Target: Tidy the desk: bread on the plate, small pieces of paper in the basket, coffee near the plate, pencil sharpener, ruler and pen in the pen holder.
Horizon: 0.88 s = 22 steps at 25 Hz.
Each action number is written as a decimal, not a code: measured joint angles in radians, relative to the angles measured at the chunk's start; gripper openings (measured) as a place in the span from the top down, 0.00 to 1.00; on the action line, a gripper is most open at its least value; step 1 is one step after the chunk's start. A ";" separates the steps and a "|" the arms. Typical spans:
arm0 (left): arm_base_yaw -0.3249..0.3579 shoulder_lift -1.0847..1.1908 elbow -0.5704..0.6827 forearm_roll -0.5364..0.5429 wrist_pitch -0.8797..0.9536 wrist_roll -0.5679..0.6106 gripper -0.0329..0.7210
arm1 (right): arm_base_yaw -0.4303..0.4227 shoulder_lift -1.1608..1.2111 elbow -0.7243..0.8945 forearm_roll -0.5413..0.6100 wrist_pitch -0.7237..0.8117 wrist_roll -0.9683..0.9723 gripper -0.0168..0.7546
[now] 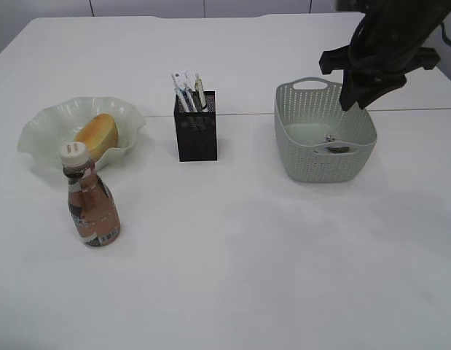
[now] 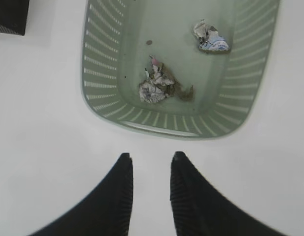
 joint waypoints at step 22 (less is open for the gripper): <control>0.000 -0.204 0.000 0.071 0.119 -0.092 0.32 | -0.007 -0.469 0.449 -0.026 -0.047 -0.002 0.72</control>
